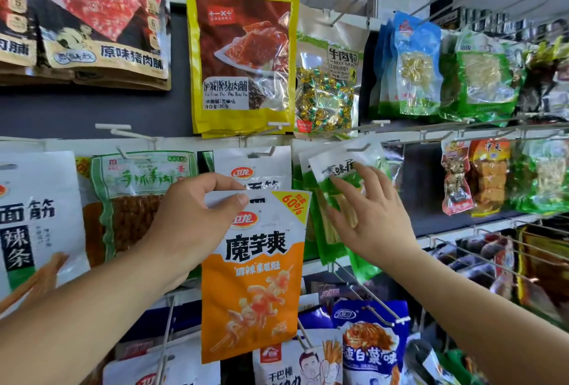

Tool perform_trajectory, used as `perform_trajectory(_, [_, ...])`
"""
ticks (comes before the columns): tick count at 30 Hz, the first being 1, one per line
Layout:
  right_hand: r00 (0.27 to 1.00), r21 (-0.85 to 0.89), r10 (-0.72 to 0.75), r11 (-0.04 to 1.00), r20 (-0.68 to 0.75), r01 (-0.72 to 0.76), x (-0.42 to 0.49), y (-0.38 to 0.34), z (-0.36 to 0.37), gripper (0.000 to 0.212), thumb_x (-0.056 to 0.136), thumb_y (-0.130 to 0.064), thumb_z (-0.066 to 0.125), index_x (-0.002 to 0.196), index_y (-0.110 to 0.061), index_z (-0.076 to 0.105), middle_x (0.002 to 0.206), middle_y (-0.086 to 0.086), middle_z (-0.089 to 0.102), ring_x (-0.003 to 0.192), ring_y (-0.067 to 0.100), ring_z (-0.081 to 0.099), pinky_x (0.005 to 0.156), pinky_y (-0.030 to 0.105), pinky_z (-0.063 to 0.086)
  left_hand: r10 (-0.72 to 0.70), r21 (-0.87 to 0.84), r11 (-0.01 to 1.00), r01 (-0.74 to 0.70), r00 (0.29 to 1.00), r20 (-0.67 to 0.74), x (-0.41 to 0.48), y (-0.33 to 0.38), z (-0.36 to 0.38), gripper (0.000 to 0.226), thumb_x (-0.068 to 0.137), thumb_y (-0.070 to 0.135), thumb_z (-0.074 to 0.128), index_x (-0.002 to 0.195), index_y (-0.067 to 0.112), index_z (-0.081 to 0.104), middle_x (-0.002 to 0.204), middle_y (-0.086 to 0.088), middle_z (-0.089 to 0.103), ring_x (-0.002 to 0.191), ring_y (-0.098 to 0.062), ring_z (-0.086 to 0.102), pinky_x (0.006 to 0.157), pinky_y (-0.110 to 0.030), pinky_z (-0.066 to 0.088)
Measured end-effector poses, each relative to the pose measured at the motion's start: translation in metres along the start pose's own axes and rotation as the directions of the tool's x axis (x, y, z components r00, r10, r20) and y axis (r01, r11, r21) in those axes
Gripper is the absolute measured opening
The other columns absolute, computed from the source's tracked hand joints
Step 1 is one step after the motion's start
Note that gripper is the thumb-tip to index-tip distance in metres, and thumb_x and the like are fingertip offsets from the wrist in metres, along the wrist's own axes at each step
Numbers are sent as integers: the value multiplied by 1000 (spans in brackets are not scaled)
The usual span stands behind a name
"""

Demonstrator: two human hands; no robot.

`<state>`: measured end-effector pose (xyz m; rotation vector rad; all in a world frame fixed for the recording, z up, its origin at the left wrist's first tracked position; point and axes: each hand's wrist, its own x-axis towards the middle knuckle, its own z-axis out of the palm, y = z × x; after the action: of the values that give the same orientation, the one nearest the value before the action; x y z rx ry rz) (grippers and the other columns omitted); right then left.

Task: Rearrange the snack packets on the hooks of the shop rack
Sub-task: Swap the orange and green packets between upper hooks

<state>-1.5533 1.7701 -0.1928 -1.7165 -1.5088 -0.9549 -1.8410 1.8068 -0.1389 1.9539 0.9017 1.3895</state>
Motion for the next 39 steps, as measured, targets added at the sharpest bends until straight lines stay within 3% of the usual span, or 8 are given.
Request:
perform_trajectory(9, [924,6,122,991,362,-133,25,-16,8,63,101,-61,43,160,-41,32,175,-1,11,160,34,12,119,58,33,16,23,1000,-16,999,-35,-8,-6,-39,3,89,25,79,88,28,79,106,14,75,103,5,61,92,-19,42])
perform_trajectory(14, [965,281,75,949,250,-147,25,-65,-16,33,101,-49,53,105,-26,77,104,-1,79,93,26,74,73,41,61,4,28,1000,-3,999,-38,-19,-10,-70,3,89,23,78,89,26,79,78,29,72,78,16,65,70,-6,51])
perform_trajectory(19, [947,853,56,422,315,-308,21,-155,-58,55,103,-54,52,93,-6,78,82,17,76,71,32,71,66,44,59,11,18,1000,-10,997,-71,-39,-7,-104,7,90,19,78,86,24,78,81,14,79,47,11,63,47,-3,42])
perform_trajectory(23, [919,903,-75,228,388,-363,38,-212,-81,31,90,-35,78,100,-5,78,89,9,81,77,23,78,69,41,64,16,21,1000,-13,993,-120,-49,-1,-144,6,88,24,80,84,28,79,78,19,78,66,10,70,68,-16,52])
perform_trajectory(26, [893,885,-137,264,429,-385,48,-251,-82,26,85,-23,85,87,1,76,83,18,80,75,40,77,69,51,64,23,57,998,-14,985,-171,-61,-3,-182,2,87,26,81,87,28,80,83,15,80,80,-2,75,77,-27,57])
perform_trajectory(29, [889,893,-159,220,429,-392,48,-297,-76,33,80,-27,89,80,2,73,67,18,70,57,24,64,56,32,49,-37,101,993,59,979,-202,-79,-15,-224,9,87,34,80,96,37,77,94,3,81,89,-22,77,84,-44,64])
perform_trajectory(34, [818,861,-273,215,507,-462,43,-368,-64,30,86,-22,84,69,-2,68,60,11,51,55,21,41,47,22,31,-186,25,980,198,952,-242,-114,-45,-289,21,90,22,78,108,27,69,88,11,82,79,-6,77,58,-14,56])
perform_trajectory(39, [711,824,-426,376,559,-423,46,-423,-57,42,89,-29,81,83,7,62,72,12,39,66,23,34,59,33,25,-248,-5,966,257,928,-279,-132,-64,-334,24,90,19,78,112,21,70,96,5,83,89,-13,78,85,-34,64])
